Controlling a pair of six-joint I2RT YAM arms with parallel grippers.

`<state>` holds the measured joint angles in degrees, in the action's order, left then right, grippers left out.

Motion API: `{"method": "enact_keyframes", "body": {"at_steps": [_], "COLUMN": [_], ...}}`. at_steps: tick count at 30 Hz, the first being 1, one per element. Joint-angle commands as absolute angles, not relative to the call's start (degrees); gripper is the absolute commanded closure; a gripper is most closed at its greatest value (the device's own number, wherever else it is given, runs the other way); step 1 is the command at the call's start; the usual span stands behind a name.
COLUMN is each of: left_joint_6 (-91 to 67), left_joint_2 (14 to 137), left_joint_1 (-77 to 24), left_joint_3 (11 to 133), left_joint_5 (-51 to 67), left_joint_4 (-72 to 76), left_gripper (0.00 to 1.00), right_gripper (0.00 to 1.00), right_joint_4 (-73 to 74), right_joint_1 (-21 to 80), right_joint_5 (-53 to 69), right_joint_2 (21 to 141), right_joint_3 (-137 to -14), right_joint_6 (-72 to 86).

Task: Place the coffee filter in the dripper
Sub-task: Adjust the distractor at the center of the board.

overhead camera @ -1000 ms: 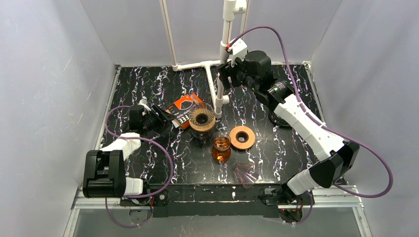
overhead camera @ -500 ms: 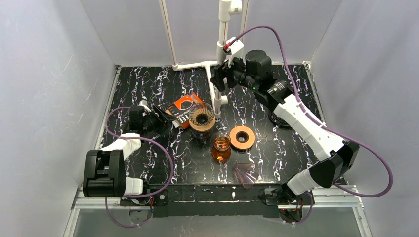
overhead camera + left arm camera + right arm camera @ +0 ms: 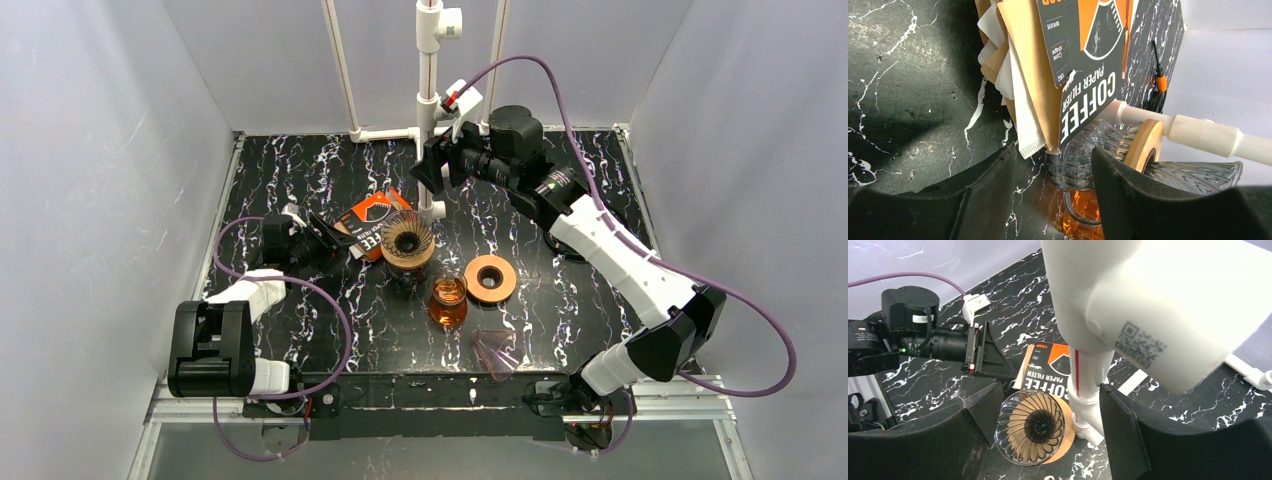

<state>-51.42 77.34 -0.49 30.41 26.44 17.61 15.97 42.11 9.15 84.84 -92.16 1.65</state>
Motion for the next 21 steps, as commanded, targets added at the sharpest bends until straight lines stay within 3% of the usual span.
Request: {"method": "enact_keyframes", "body": {"at_steps": [1,5,14,21], "left_joint_6": [-50.8,-50.7,-50.2,-46.7], "left_joint_2": [76.3,76.0,73.6,71.5], "left_joint_1": [-0.1,-0.1,-0.1,1.7], "left_joint_3": [30.0,30.1,30.3,32.9], "left_joint_5": [27.8,27.9,28.3,27.4], "left_joint_4": [17.6,17.5,17.2,10.6], "left_gripper": [0.45,0.44,0.36,0.35], "right_gripper": [0.21,0.19,0.02,0.02], "right_joint_4": [10.5,10.2,11.5,14.3], "right_joint_1": [43.4,43.4,43.4,43.4], "right_joint_5": [13.0,9.2,-4.9,-9.7], "right_joint_2": [81.5,79.9,76.5,74.6], "right_joint_3": [-92.1,-90.2,-85.4,-82.0], "right_joint_6": [4.2,4.4,6.7,9.3]}}
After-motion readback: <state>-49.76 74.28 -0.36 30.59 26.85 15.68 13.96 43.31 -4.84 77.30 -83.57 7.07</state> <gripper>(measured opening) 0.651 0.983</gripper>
